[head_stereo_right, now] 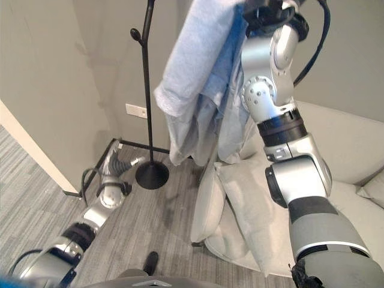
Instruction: Hang the clothes on the sofa on the clothes rack.
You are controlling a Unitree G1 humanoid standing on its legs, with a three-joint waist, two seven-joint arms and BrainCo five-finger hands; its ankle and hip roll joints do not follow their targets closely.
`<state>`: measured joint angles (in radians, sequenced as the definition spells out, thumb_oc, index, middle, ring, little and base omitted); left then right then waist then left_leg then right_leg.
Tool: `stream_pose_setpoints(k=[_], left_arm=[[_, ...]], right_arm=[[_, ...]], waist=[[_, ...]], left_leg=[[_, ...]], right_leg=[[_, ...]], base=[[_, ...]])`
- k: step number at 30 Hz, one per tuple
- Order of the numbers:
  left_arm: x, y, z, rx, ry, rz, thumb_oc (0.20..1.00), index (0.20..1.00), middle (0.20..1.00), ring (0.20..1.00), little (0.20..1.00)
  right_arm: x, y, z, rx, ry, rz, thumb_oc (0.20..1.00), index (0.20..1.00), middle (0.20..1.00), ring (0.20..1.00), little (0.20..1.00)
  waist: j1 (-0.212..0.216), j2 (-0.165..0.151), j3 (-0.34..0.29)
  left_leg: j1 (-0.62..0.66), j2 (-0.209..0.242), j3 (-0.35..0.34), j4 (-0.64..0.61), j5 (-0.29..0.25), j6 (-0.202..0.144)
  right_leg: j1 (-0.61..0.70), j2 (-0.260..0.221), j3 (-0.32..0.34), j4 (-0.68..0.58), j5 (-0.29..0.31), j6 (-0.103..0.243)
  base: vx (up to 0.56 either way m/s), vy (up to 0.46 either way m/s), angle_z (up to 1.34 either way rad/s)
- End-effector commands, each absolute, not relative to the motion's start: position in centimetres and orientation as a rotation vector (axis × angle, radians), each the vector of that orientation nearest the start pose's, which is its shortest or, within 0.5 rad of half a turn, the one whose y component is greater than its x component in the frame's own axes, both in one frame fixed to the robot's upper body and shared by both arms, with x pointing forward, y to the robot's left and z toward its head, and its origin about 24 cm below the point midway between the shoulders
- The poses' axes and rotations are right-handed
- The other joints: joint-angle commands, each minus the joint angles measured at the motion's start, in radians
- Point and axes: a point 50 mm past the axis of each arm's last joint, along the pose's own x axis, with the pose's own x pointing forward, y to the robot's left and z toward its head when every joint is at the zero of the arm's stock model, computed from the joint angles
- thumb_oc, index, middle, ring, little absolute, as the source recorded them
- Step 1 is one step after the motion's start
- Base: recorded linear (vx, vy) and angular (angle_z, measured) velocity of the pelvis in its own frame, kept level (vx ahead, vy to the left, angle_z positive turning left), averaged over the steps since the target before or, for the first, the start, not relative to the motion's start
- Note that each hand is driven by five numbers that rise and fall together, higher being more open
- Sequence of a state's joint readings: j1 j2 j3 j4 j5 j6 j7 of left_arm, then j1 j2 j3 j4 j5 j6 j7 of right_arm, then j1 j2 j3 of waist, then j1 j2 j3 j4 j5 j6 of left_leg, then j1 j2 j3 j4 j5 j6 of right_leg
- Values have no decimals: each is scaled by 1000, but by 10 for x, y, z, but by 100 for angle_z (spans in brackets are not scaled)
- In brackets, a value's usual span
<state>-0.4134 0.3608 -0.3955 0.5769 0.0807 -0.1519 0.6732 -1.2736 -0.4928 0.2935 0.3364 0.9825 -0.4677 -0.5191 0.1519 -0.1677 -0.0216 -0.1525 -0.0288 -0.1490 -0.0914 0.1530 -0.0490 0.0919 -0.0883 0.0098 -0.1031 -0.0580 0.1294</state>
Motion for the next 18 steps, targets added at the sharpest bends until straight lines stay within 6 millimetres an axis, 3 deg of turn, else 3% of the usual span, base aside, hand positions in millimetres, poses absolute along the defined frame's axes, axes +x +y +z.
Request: stream_pose_setpoints(k=[1, 2, 10, 14, 18], left_arm=[[320, 181, 53, 590, -216, 355, 1000, 1000, 1000, 1000, 1000], [328, 179, 68, 566, -272, 387, 1000, 1000, 1000, 1000, 1000], [344, 171, 99, 499, -360, 424, 1000, 1000, 1000, 1000, 1000], [348, 150, 107, 393, -374, 355, 1000, 1000, 1000, 1000, 1000], [345, 116, 99, 388, -363, 218, 1000, 1000, 1000, 1000, 1000]], right_arm=[[315, -149, 423, 690, -1117, 57, 200, 200, 200, 200, 200], [313, -142, 436, 696, -1127, 67, 200, 200, 200, 200, 200], [306, -123, 463, 730, -1150, 111, 200, 200, 200, 200, 200], [305, -111, 467, 747, -1133, 130, 200, 200, 200, 200, 200], [308, -99, 461, 777, -1099, 159, 200, 200, 200, 200, 200]], waist=[[13, 7, -101], [11, 0, -111], [5, -8, -129], [-1, -9, -135], [-7, -8, -137]], left_leg=[[-35, 72, -15, 4, -72, -83], [-34, 75, -13, 4, -73, -86], [-28, 80, -14, 4, -73, -94], [-26, 80, -17, 4, -74, -94], [-24, 80, -19, 4, -75, -92]], right_leg=[[-26, -15, -65, 16, -7, 22], [-27, -13, -63, 16, -7, 21], [-22, -5, -64, 16, -7, 20], [-19, -1, -62, 16, -7, 18], [-16, 1, -62, 16, -7, 15]], base=[[-25, -6, -5], [-19, -4, -7], [-2, -1, -2], [1, 1, -2], [1, -1, -1]])
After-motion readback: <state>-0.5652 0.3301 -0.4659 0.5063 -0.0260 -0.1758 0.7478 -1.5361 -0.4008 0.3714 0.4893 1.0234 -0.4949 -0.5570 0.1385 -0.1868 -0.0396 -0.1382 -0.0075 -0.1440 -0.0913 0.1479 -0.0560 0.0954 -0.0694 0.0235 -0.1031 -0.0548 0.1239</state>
